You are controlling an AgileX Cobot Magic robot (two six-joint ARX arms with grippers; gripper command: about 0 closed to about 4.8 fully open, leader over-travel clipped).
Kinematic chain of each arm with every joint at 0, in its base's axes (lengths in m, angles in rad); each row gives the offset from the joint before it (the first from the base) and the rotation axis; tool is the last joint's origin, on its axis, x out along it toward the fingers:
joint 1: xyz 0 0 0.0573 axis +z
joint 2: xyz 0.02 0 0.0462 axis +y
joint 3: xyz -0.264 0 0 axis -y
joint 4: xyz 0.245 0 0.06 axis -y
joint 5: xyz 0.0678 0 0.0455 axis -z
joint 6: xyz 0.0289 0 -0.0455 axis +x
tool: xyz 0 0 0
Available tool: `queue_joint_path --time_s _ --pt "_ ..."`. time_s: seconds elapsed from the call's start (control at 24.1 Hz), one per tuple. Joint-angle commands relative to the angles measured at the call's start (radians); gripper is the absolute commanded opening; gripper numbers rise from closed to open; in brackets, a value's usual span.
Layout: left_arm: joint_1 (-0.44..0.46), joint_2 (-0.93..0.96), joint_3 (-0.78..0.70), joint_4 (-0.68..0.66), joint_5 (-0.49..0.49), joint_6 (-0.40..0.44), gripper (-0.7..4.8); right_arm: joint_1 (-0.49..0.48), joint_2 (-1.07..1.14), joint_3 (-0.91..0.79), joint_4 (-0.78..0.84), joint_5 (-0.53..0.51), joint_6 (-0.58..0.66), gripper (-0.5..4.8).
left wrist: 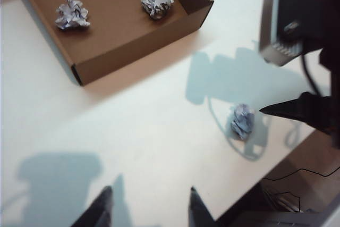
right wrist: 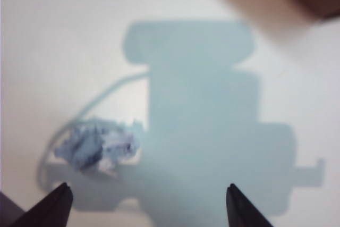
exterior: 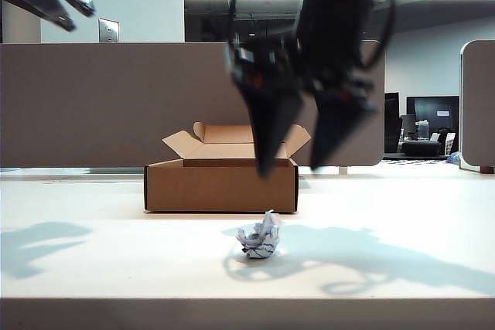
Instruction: Pick up all the paper balls on the table and put them in the paper box.
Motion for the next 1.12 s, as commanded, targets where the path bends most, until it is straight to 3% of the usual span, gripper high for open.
queue_joint_path --time_s 0.04,0.25,0.62,0.66,0.71,0.79,1.04,1.12 --pt "0.001 -0.116 -0.073 0.008 0.000 -0.043 1.74 0.012 -0.002 -0.050 0.047 -0.014 0.056 3.93" --pt "0.001 -0.234 -0.126 -0.005 -0.002 -0.063 1.74 0.014 -0.001 -0.063 0.089 -0.134 0.135 3.91" --pt "0.001 -0.288 -0.127 -0.079 -0.023 -0.062 1.74 0.036 0.107 -0.062 0.121 -0.154 0.178 3.47" --pt "0.001 -0.288 -0.127 -0.079 -0.023 -0.062 1.74 0.038 0.114 -0.062 0.124 -0.154 0.178 3.18" --pt "0.001 -0.291 -0.127 -0.079 -0.023 -0.062 1.74 0.043 0.124 -0.062 0.131 -0.154 0.178 2.56" --pt "0.001 -0.293 -0.127 -0.079 -0.023 -0.062 1.74 0.045 0.127 -0.062 0.138 -0.154 0.178 2.11" --pt "0.001 -0.293 -0.127 -0.078 -0.023 -0.060 1.74 0.049 0.127 -0.061 0.181 -0.150 0.177 1.04" --pt "0.001 -0.293 -0.127 -0.079 -0.023 -0.060 1.74 0.048 0.127 -0.057 0.187 -0.150 0.177 1.04"
